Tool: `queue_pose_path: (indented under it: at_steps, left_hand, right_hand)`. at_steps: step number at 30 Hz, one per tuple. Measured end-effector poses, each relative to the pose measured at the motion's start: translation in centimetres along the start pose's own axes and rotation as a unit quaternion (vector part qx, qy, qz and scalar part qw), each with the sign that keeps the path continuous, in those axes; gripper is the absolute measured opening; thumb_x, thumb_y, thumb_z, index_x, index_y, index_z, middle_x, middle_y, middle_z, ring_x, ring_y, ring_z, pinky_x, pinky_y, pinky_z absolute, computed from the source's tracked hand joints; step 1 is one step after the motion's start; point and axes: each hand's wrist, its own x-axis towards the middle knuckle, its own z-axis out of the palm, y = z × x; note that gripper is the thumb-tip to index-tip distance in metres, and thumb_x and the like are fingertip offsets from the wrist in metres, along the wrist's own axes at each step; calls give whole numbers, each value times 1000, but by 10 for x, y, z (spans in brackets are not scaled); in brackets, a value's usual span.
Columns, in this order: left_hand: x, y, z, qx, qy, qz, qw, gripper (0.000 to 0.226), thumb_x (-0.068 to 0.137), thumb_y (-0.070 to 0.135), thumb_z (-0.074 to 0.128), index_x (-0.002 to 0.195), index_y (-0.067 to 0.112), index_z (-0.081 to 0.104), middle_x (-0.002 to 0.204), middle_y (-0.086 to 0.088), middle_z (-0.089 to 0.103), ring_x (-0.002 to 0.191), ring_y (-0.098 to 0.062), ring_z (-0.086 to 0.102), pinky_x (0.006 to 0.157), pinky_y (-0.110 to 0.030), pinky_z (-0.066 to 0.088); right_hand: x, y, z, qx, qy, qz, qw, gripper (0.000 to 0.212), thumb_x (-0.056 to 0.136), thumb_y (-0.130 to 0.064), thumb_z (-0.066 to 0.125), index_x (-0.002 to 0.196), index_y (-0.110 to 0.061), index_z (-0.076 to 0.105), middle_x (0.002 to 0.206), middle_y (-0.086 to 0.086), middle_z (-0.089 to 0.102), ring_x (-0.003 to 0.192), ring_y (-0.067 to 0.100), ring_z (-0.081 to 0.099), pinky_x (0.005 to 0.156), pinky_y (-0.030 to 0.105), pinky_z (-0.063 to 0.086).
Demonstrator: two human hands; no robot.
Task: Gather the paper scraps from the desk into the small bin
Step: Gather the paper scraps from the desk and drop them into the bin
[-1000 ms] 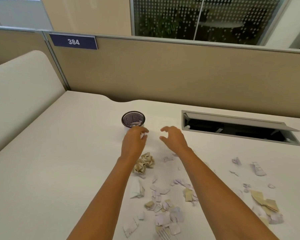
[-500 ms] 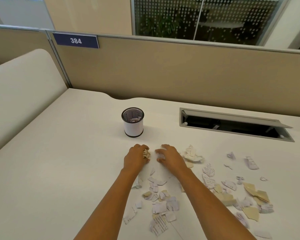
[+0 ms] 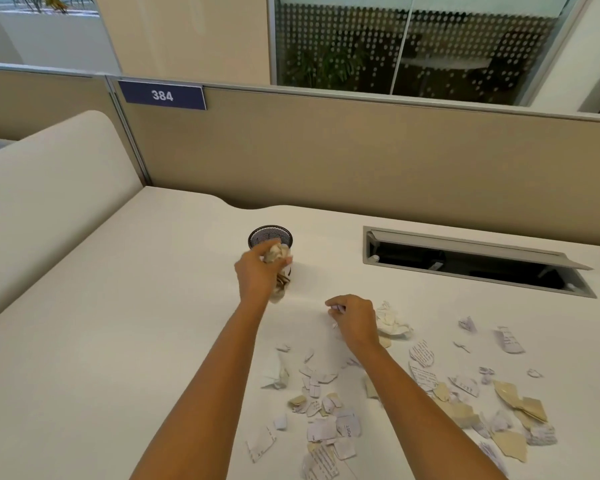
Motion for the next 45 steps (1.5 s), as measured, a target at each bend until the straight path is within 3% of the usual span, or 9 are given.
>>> queue_pose_path:
  at_steps: [9,18,24,28,32,34,37,42,45]
  left_hand:
    - [84,35,3,12,20,-28,999,44,75,16,77,117,9,66,123,-13,63,113,-27,59,97,-27,43]
    - [87,4,27,-10,54,86,995,39,85,11,66,122,13,58,123,-9,56,110,-22,55,88,-21,40]
    - [82,-10,28,124,38,118,985,37,85,23,66,120,17,55,124,-7,54,113,-24,50,90,-29,42]
    - [81,-10,25,216,23,112,970,38,83,15,68,119,7,60,126,-11,46,119,-26,43,97,-34,45]
    - [81,-5,22,274,5,105,956,30,88,11,61,117,3,63,122,-15,50,116,-27,47,94,-31,45]
    - [80,-4,21,268,12,111,957,28,89,9,58,116,3,64,121,-16,53,116,-27,46,93,-30,45]
    - [78,-6,17,251,29,126,959,28,90,8,56,116,3,63,122,-15,54,115,-25,46,92,-29,45]
    - [76,-17,14,188,73,120,972,25,91,2,49,111,3,64,120,-12,55,104,-15,47,81,-18,38]
    - [77,-22,11,154,102,95,978,26,93,1,45,111,6,63,121,-11,54,97,-7,41,79,-17,37]
  right_hand:
    - [16,-14,2,43,-3,7,999,21,86,4,64,104,0,72,110,17,71,105,25,66,98,34,52]
    - [29,-22,8,48,-4,7,999,21,87,-1,64,106,-4,72,113,14,70,104,23,67,99,31,52]
    - [45,-38,2,57,45,-18,997,23,86,-8,67,108,-15,69,111,6,66,89,19,66,61,2,45]
    - [64,-66,-3,106,81,-28,991,22,84,-8,68,104,-15,65,104,10,63,87,22,64,69,19,51]
    - [87,-99,4,140,85,-57,985,12,81,-4,70,92,-9,69,94,14,68,68,14,59,52,1,42]
    - [96,-114,14,141,74,-74,984,8,79,-5,72,87,-7,71,91,11,71,72,12,60,61,7,45]
    - [106,-127,33,114,61,-84,988,6,81,-7,71,86,-8,71,90,7,72,79,14,62,73,23,51]
    - [110,-132,59,-2,78,-144,986,6,89,-6,59,93,-10,63,95,6,64,77,14,57,60,12,41]
    - [111,-132,68,-133,19,-216,967,10,92,-9,54,94,-7,63,95,9,64,80,22,62,63,22,45]
